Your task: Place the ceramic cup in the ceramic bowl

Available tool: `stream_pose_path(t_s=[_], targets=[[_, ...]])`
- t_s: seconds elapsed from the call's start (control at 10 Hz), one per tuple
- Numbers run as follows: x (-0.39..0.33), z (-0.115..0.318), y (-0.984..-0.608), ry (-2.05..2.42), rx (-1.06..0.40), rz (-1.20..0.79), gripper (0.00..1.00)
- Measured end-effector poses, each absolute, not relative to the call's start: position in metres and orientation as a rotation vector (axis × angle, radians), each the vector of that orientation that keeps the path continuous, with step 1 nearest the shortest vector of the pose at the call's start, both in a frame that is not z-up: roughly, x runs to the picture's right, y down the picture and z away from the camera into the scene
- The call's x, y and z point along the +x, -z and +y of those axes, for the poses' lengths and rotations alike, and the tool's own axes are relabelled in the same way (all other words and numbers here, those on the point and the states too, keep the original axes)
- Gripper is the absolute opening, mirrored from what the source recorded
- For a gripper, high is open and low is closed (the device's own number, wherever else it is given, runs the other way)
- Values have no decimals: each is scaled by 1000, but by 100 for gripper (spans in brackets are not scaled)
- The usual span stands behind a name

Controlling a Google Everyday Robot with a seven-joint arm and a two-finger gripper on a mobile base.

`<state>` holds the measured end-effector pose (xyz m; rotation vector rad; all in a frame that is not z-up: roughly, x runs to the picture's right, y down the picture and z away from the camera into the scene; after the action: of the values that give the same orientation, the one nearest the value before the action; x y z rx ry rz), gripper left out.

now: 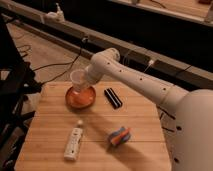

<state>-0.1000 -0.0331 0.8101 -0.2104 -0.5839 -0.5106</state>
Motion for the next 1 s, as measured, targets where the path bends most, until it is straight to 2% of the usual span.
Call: stream_pose_path(t_s=[0.1, 0.4, 0.8, 1.0], targets=[[-93, -35, -818, 491, -216, -577, 7], [-83, -34, -840, 445, -237, -574, 37], [-80, -7, -867, 420, -323, -587, 76], [-85, 5, -874, 424, -360, -594, 80]])
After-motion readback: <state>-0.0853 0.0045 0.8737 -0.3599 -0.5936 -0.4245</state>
